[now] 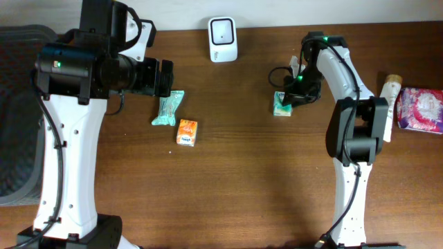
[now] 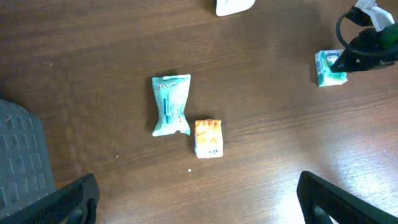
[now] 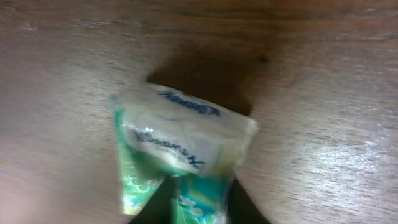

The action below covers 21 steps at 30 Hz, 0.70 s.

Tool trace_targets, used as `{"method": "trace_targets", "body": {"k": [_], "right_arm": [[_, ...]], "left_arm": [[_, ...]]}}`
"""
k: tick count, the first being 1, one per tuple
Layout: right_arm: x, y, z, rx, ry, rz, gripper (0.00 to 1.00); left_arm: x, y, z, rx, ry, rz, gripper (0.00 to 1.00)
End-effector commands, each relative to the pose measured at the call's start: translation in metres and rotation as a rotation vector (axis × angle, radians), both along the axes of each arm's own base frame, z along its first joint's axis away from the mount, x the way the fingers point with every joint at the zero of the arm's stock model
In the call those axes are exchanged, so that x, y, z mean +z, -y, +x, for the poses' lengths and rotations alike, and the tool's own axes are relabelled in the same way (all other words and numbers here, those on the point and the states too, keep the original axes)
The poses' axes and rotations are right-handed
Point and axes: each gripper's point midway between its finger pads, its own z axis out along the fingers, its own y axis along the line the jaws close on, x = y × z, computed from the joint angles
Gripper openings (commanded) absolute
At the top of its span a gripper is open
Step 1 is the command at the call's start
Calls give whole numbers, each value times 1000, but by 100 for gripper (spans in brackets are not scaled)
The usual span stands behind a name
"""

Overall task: Scan the item barcode
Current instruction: 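Lift the small green pack and hold it before the scanner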

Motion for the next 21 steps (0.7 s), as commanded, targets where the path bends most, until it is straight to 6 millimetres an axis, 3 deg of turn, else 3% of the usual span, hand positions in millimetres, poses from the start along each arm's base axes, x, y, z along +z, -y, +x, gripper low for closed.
{"method": "trace_targets", "body": {"k": [1, 2, 4, 6, 9, 13, 14, 16, 21], "right_arm": [[-11, -10, -10, -14, -53, 75, 4], [-1, -15, -8, -18, -46, 114, 4], [47, -46, 6, 124, 88, 332, 4], [85, -59, 17, 198, 196, 439, 4], [145, -85, 15, 310, 338, 690, 4], [186, -103, 2, 321, 381, 929, 4], [190, -103, 1, 324, 394, 952, 4], [175, -90, 2, 337, 382, 866, 4], [81, -18, -13, 203, 43, 237, 4]], "left_arm": [[6, 1, -2, -12, 17, -2, 99], [6, 1, -2, -12, 18, -2, 99], [6, 1, -2, -12, 18, -2, 99], [6, 1, -2, -12, 18, -2, 99], [6, 1, -2, -12, 18, -2, 99], [6, 1, -2, -12, 18, -2, 99], [6, 1, -2, -12, 18, -2, 99], [6, 1, -2, -12, 18, -2, 99], [6, 1, -2, -12, 18, -2, 99]]}}
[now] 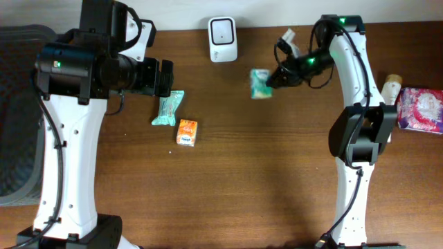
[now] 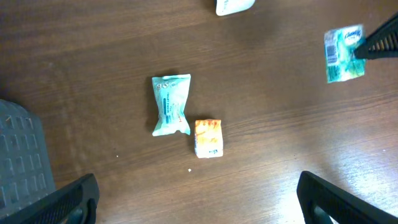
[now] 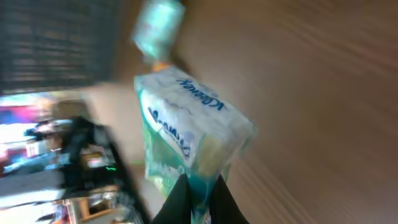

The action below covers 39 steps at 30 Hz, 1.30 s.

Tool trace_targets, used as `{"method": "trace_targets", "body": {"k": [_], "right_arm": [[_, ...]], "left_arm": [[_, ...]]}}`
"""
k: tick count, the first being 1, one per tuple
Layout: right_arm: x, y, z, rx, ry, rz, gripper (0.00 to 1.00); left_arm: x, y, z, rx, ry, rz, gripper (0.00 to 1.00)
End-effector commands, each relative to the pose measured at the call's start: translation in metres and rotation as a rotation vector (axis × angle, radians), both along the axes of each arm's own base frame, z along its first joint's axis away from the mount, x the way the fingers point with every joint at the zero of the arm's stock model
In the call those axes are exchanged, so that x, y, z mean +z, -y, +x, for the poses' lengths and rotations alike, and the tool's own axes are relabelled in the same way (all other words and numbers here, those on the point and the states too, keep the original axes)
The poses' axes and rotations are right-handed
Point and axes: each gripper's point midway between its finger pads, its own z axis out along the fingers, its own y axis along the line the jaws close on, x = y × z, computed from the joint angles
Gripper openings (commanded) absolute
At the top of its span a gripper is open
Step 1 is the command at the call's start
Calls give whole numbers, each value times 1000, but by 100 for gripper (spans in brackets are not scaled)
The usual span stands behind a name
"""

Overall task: Scan the item barcode
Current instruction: 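Lift the small green pack and hold it before the scanner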

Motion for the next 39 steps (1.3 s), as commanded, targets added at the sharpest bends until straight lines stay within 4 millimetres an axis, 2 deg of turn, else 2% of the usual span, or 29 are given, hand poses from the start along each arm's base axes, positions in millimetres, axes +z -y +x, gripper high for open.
{"method": "trace_targets", "body": {"k": [1, 5, 6, 7, 9, 10, 11, 13, 14, 15, 17, 19, 21, 23, 24, 25, 26, 27, 30, 33, 34, 35, 36, 37, 39], "right_arm": [[-55, 53, -10, -89, -160, -411, 4], [-115, 58, -12, -125, -205, -451, 4], [-128, 58, -15, -136, -223, -454, 13], [-134, 59, -18, -145, -237, -455, 45], [-128, 62, -19, -172, -262, -474, 48], [-121, 65, -18, -184, -268, -489, 49], [-105, 64, -14, -189, -254, -489, 50], [-77, 58, -5, -197, -218, -472, 61], [-70, 56, -5, -192, -211, -472, 67], [-69, 52, -6, -184, -211, -473, 71], [-77, 44, -8, -164, -213, -476, 73], [-99, 34, -7, -162, -214, -492, 75], [-113, 34, -6, -200, -233, -494, 75], [-125, 34, -9, -196, -240, -496, 70], [-130, 33, -11, -194, -249, -497, 62], [-135, 34, -14, -193, -259, -499, 31], [-135, 34, -15, -193, -261, -499, 15], [-135, 34, -15, -194, -260, -498, 4], [-129, 32, -13, -194, -260, -486, 4], [-96, 14, 2, -202, -220, -337, 4], [-75, 6, 12, -197, -176, -246, 4], [-43, -5, 26, -173, -95, -91, 4], [-19, -13, 32, -132, -21, 31, 4], [-1, -20, 33, -88, 40, 128, 4], [20, -30, 27, -6, 136, 268, 4]], "left_arm": [[6, 1, -2, -12, 18, -2, 99], [6, 1, -2, -12, 18, -2, 99], [6, 1, -2, -12, 18, -2, 99], [6, 1, -2, -12, 18, -2, 99], [6, 1, -2, -12, 18, -2, 99], [6, 1, -2, -12, 18, -2, 99], [6, 1, -2, -12, 18, -2, 99], [6, 1, -2, -12, 18, -2, 99], [6, 1, -2, -12, 18, -2, 99], [6, 1, -2, -12, 18, -2, 99], [6, 1, -2, -12, 18, -2, 99], [6, 1, -2, -12, 18, -2, 99], [6, 1, -2, -12, 18, -2, 99], [6, 1, -2, -12, 18, -2, 99], [6, 1, -2, -12, 18, -2, 99], [6, 1, -2, -12, 18, -2, 99], [6, 1, -2, -12, 18, -2, 99], [6, 1, -2, -12, 18, -2, 99], [6, 1, -2, -12, 18, -2, 99], [6, 1, -2, -12, 18, -2, 99], [6, 1, -2, -12, 18, -2, 99], [6, 1, -2, -12, 18, -2, 99], [6, 1, -2, -12, 18, -2, 99], [6, 1, -2, -12, 18, -2, 99], [6, 1, -2, -12, 18, -2, 99]]}}
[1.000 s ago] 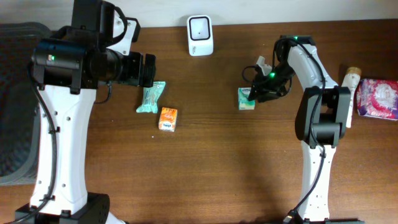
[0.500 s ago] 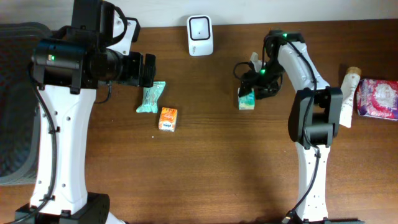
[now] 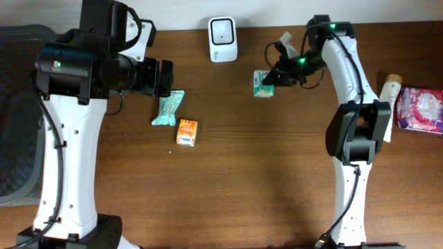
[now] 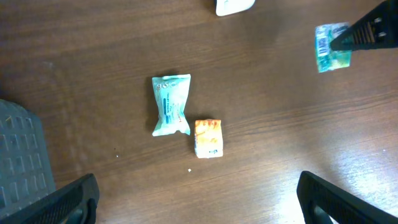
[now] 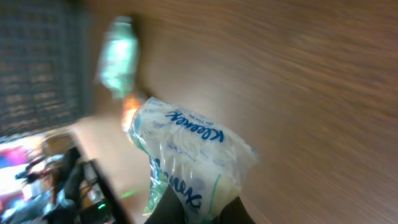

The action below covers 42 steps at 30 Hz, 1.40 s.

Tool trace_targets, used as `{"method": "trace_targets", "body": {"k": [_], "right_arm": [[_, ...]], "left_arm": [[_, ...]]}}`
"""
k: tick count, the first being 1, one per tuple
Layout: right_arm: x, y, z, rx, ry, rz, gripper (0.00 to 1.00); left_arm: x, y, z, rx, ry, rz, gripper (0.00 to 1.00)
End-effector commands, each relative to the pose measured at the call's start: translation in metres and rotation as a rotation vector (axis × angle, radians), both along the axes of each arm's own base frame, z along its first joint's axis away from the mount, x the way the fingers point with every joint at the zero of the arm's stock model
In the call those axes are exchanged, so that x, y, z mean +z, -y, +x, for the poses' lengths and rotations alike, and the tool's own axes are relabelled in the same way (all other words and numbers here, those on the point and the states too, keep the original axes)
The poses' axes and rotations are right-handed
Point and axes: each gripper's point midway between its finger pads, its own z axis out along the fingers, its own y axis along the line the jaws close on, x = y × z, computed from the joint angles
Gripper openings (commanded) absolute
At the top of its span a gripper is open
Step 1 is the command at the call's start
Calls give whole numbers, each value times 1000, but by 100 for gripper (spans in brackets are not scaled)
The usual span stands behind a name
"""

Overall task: Scan the item barcode
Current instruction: 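Lift the small green pack and hold it before the scanner, then place the small green pack at the right table edge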

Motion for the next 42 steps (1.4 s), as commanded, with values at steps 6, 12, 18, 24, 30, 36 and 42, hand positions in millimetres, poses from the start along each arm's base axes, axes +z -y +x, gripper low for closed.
{"method": "trace_targets", "body": {"k": [6, 12, 18, 24, 30, 36, 42], "right_arm": [[62, -26, -14, 196, 299, 362, 4], [63, -26, -27, 239, 305, 370, 4], [61, -39, -32, 250, 264, 366, 4], [-23, -16, 43, -132, 147, -466, 4], [51, -14, 153, -245, 901, -1100, 5], [80, -75, 184, -117, 1250, -1034, 4], [42, -105, 183, 82, 1297, -1012, 4]], "left_arm": [[6, 1, -2, -12, 18, -2, 99], [6, 1, -2, -12, 18, -2, 99], [6, 1, -2, -12, 18, -2, 99], [6, 1, -2, -12, 18, -2, 99], [6, 1, -2, -12, 18, -2, 99], [6, 1, -2, -12, 18, -2, 99], [6, 1, -2, -12, 18, -2, 99]]}}
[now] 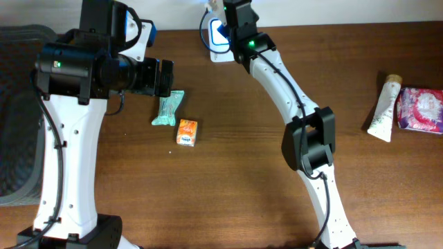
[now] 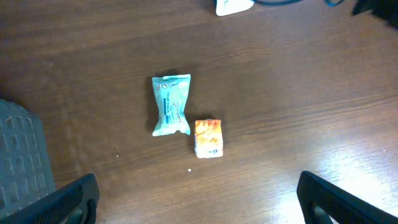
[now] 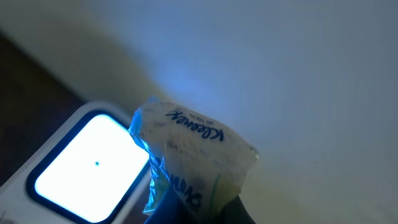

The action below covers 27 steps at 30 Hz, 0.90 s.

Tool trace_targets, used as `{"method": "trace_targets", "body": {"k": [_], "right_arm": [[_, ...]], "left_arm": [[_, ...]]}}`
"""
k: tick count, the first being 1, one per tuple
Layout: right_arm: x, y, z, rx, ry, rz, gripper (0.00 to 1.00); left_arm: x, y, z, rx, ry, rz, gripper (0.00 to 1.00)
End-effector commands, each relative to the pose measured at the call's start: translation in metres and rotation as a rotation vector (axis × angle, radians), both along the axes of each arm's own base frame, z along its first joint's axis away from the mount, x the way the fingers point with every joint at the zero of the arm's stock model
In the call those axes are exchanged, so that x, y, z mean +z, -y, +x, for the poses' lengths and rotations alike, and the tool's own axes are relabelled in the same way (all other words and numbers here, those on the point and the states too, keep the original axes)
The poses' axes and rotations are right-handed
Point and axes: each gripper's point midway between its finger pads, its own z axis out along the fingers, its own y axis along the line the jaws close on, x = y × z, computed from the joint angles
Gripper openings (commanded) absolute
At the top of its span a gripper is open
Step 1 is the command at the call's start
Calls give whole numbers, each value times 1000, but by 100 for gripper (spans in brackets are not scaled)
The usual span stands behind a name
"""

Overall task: Scan the item barcode
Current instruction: 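Place the small green pack at the right table edge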

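Observation:
The Kleenex tissue pack [image 3: 194,148] is clamped in my right gripper [image 3: 194,210], which is shut on its lower edge. It hangs just beside the scanner's lit window [image 3: 92,163]. From overhead the scanner [image 1: 220,51] glows blue at the table's far edge, with the right wrist over it hiding the pack. My left gripper [image 2: 199,208] hovers open and empty above a teal packet [image 2: 170,104] and a small orange box [image 2: 208,137].
A white tube [image 1: 383,111] and a pink packet [image 1: 421,109] lie at the far right. A grey mat [image 1: 15,111] covers the left edge. The teal packet [image 1: 168,108] and orange box [image 1: 186,132] sit left of centre.
My right gripper has moved left and back with the tissue pack, from right of the scanner to directly at it. The scanner's window now glows. The left arm has not moved.
My right gripper was shut on the tissue pack while it lay on the table at the right. Then the pack was lifted and held in the air nearer the scanner, turned at different angles. Now it is at the lit scanner window.

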Motion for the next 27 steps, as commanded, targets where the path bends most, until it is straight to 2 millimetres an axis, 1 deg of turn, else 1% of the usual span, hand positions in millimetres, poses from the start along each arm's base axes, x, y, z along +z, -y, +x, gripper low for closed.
{"method": "trace_targets", "body": {"k": [1, 3, 4, 5, 6, 7, 9, 10, 11, 12, 13, 14, 15, 16, 18, 19, 20, 21, 22, 23, 25, 26, 27], "right_arm": [[-29, -22, -6, 71, -41, -48, 4], [-28, -35, -9, 95, -31, -59, 4], [-27, -33, -9, 78, -27, -68, 4], [-21, -26, -9, 36, -13, -86, 4], [-11, -16, -8, -15, 7, -102, 4], [7, 2, -7, -89, 28, -63, 4], [30, 30, -7, -170, 33, 25, 4], [39, 50, -8, -229, 29, 75, 4], [46, 79, -10, -312, 12, 147, 4], [50, 117, -15, -419, -20, 233, 4], [47, 164, -24, -554, -60, 323, 4], [41, 202, -33, -659, -96, 371, 4], [31, 234, -43, -750, -131, 399, 4], [17, 273, -59, -858, -188, 412, 4], [-8, 336, -94, -1034, -295, 419, 4], [-20, 361, -112, -1093, -361, 425, 4], [-29, 382, -129, -1134, -424, 435, 4], [-35, 398, -141, -1166, -460, 447, 4], [-42, 414, -154, -1186, -515, 500, 4], [-48, 419, -162, -1165, -577, 597, 4], [-53, 415, -166, -1116, -641, 721, 4], [-54, 417, -167, -1111, -653, 747, 4], [-57, 425, -172, -1141, -648, 716, 4]], "left_arm": [[6, 1, -2, -12, 18, -3, 99], [6, 1, -2, -12, 18, -3, 99], [6, 1, -2, -12, 18, -3, 99], [6, 1, -2, -12, 18, -3, 99], [6, 1, -2, -12, 18, -3, 99], [6, 1, -2, -12, 18, -3, 99], [6, 1, -2, -12, 18, -3, 99], [6, 1, -2, -12, 18, -3, 99], [6, 1, -2, -12, 18, -3, 99], [6, 1, -2, -12, 18, -3, 99], [6, 1, -2, -12, 18, -3, 99], [6, 1, -2, -12, 18, -3, 99], [6, 1, -2, -12, 18, -3, 99], [6, 1, -2, -12, 18, -3, 99], [6, 1, -2, -12, 18, -3, 99], [6, 1, -2, -11, 18, -2, 99], [6, 1, -2, -12, 18, -3, 99], [6, 1, -2, -12, 18, -3, 99], [6, 1, -2, -12, 18, -3, 99], [6, 1, -2, -12, 18, -3, 99], [6, 1, -2, -11, 18, -2, 99], [6, 1, -2, -12, 18, -3, 99], [6, 1, -2, -12, 18, -3, 99]]}}
